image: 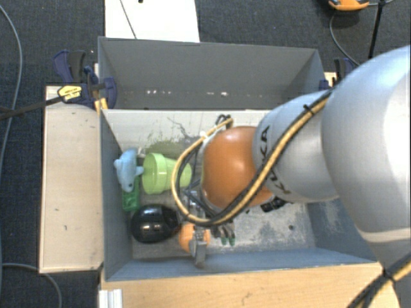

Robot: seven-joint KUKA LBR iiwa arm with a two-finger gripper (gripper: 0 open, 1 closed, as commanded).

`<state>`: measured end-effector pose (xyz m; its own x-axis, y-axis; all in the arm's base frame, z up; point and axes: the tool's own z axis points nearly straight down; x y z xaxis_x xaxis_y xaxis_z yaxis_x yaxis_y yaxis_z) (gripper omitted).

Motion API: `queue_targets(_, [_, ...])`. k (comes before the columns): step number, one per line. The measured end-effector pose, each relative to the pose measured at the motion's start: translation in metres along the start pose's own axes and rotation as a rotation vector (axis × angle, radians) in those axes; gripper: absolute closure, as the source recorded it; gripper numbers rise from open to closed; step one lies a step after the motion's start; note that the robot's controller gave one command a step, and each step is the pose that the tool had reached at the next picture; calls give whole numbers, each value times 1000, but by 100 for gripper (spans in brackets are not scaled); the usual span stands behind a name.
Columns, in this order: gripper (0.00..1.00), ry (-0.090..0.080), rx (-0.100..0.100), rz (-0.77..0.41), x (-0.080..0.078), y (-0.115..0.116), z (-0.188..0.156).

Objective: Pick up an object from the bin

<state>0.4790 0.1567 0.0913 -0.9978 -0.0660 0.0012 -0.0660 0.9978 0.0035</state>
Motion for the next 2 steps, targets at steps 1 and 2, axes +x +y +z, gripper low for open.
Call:
queue_targets(1, [0, -6, 0, 9, -1, -2, -38])
queue_targets(2, [0, -8, -3, -8, 0, -6, 16])
